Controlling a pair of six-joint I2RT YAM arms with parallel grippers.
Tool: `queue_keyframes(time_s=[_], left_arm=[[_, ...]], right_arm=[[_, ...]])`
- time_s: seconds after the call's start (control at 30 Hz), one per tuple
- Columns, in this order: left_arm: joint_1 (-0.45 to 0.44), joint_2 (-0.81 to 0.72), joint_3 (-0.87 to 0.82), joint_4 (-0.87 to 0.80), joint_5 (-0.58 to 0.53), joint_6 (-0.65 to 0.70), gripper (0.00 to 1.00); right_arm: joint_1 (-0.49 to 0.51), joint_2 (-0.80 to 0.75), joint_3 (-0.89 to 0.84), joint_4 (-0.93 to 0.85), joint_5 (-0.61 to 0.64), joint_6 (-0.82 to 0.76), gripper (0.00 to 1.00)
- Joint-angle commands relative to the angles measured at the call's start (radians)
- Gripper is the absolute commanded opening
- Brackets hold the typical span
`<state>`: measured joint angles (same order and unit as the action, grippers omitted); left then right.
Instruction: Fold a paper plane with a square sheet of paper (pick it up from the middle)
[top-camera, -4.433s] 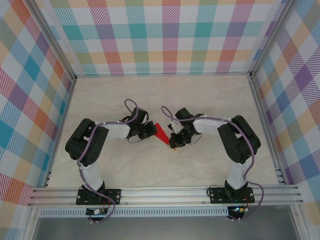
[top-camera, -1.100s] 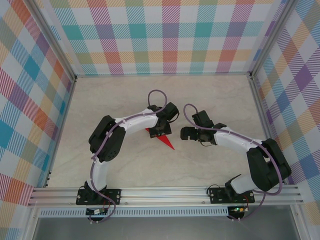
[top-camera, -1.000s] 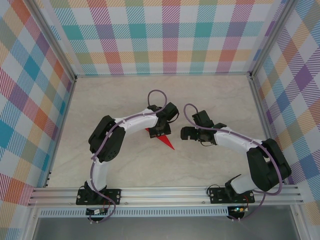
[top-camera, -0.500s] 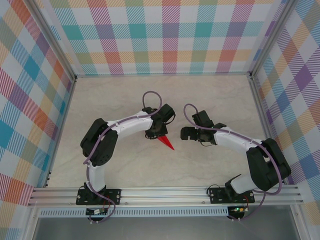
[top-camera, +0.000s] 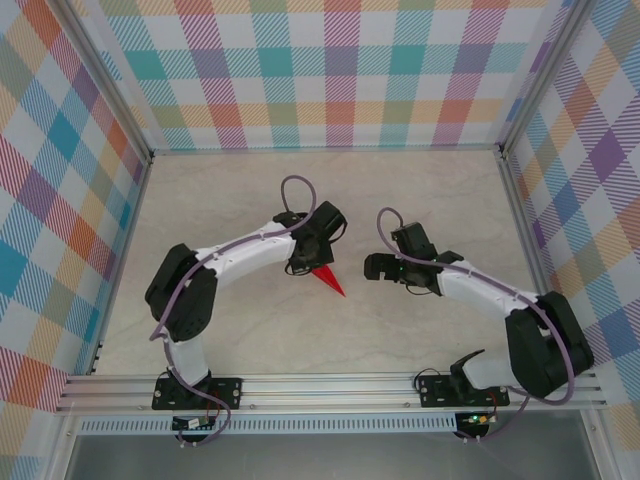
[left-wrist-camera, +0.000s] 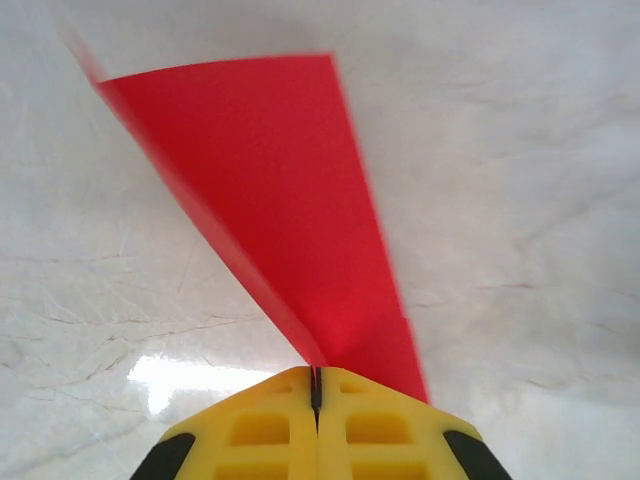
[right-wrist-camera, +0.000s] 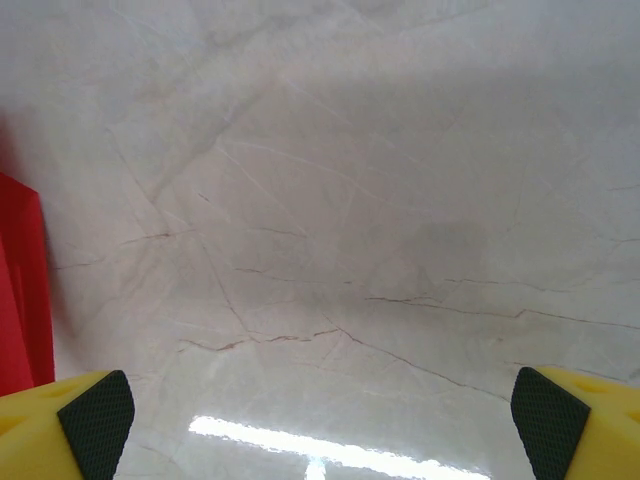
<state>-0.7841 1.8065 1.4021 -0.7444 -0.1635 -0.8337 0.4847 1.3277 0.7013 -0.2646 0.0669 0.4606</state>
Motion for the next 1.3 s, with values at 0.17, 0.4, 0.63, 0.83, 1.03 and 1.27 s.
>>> queue_keyframes(time_s=[0.17,0.4,0.63,0.83,1.03,1.27], left_arm=[[0.043,-0.203,-0.117,0.283,0.195,0.215,0.02],[0.092,-0.206,-0.231,0.552,0.427,0.226,0.01],[0.122,-0.114,-0.346,0.747,0.517,0.139,0.01],[0.136,-0.065,-0.425,0.87,0.549,0.084,0.0],[0.149,-0.069,-0.489,0.884,0.537,0.067,0.0],[0.158,-0.09,-0.559,0.89,0.513,0.047,0.0]], right_arm=[[-0.046,-0.251,-0.005,-0.018,-0.003,0.05,1.0],[-0.049,-0.279,0.045,-0.107,-0.087,0.097,1.0],[-0.049,-0.246,0.053,-0.103,-0.24,0.15,0.97],[-0.036,-0.121,0.059,-0.035,-0.354,0.192,0.78],[0.039,0.004,0.103,0.015,-0.356,0.214,0.56],[0.125,0.145,0.167,0.05,-0.338,0.215,0.44]])
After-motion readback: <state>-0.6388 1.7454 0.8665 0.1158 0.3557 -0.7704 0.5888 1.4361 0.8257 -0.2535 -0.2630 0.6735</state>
